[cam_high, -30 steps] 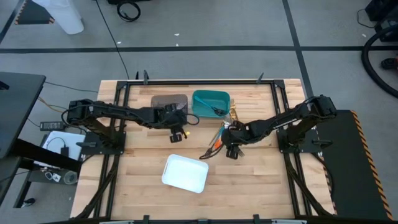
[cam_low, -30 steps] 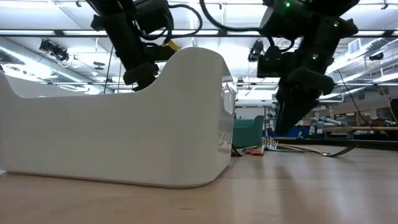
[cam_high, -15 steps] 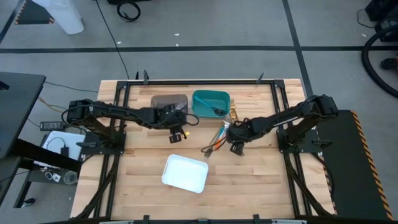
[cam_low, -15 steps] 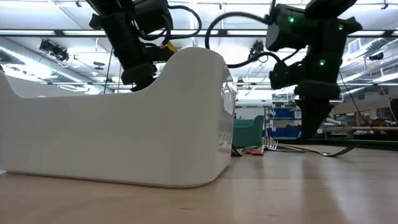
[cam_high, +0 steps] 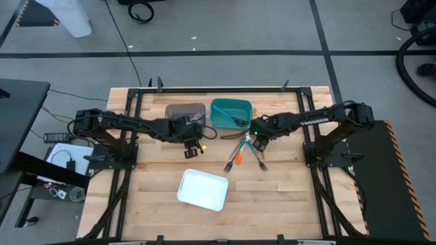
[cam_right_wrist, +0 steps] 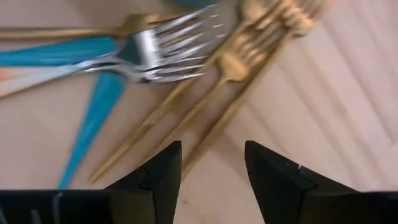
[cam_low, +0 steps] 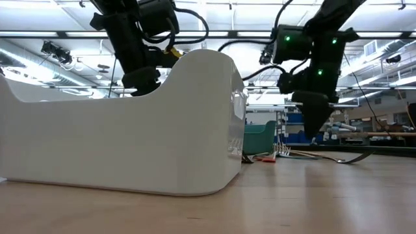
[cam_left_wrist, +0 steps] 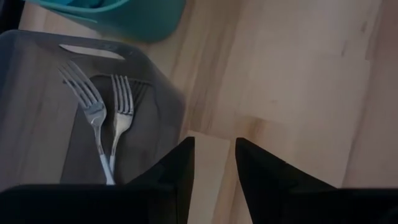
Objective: Sort silverware by color (type)
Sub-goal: Put the gold fork into the white bin
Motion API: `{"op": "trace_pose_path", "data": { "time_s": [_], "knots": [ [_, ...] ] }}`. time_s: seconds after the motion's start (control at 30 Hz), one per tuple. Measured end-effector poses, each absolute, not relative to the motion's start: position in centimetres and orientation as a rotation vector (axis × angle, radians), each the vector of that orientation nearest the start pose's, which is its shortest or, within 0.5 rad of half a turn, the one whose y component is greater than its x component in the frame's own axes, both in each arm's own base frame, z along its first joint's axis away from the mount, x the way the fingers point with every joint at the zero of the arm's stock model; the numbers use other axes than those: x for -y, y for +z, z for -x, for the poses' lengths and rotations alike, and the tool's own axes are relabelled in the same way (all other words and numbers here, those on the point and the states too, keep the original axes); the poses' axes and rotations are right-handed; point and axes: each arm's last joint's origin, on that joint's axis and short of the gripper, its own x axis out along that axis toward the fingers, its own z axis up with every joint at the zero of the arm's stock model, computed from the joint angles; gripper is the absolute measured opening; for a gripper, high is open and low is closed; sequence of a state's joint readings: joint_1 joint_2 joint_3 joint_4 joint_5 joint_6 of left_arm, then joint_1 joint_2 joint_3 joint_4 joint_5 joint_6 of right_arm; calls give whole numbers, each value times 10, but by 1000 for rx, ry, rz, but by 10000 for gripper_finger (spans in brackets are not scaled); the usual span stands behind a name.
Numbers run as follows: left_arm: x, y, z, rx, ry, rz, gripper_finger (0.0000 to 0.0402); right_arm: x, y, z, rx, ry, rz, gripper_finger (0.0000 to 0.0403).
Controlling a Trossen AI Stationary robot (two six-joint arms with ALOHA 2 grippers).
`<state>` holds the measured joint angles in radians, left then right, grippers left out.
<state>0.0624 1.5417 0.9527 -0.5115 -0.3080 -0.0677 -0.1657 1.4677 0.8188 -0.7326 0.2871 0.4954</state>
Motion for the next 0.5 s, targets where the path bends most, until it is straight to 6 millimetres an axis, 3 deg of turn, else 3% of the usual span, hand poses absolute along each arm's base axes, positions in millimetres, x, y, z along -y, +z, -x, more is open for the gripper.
{"op": "trace_pose_path", "data": {
  "time_s": [0.33, 0.5],
  "knots": [
    [-15, 198, -297, -1036, 317, -118, 125, 77, 169, -237, -1183, -761, -350, 187],
    [-2, 188, -299, -954, 183, -152, 125, 84, 155, -229, -1174, -769, -383, 187]
  ]
}}
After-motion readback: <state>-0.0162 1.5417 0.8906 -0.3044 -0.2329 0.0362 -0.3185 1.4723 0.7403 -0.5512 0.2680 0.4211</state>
